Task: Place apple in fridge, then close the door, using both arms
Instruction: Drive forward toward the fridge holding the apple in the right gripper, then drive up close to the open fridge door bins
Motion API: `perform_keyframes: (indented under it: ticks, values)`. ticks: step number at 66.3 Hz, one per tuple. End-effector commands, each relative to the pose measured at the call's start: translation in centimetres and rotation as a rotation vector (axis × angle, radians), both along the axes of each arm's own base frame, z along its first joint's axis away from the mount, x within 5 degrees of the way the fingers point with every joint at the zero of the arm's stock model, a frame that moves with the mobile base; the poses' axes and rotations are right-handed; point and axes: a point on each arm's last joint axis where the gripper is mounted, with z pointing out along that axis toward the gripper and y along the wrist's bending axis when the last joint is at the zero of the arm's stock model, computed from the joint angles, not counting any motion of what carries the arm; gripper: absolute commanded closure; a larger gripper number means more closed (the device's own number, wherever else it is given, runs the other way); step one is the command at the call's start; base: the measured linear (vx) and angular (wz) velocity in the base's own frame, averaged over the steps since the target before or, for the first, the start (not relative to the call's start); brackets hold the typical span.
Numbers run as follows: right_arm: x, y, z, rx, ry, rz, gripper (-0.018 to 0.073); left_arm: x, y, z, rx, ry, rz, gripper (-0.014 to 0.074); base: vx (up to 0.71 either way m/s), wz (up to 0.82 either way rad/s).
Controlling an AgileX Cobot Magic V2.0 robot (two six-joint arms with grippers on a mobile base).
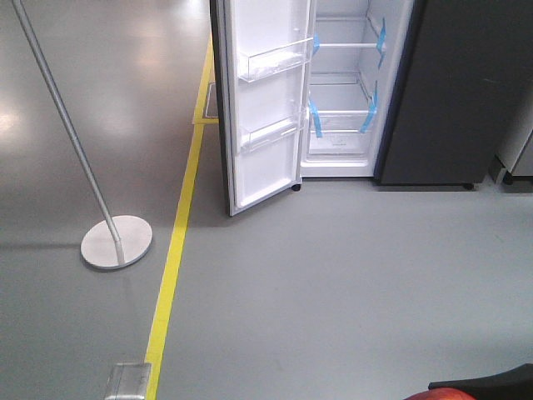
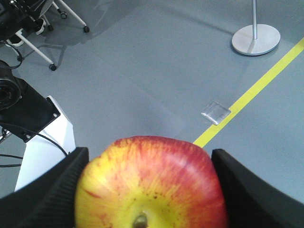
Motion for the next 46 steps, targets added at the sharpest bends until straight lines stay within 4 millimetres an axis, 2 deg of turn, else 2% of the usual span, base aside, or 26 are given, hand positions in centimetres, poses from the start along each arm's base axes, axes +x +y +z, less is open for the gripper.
perform_keyframes:
  ticks: [1,46]
  values:
    - [0.19,0.19,1.26,0.066,-0.034,-0.019,0.0447,-0.27,-0.02,1.34,-0.006,-0.106,-0.001,0.0603,0.25,-0.02]
    - [0.19,0.19,1.26,0.066,-0.034,-0.019,0.0447,-0.27,-0.02,1.34,-0.006,-0.106,-0.001,0.0603,0.23,-0.01]
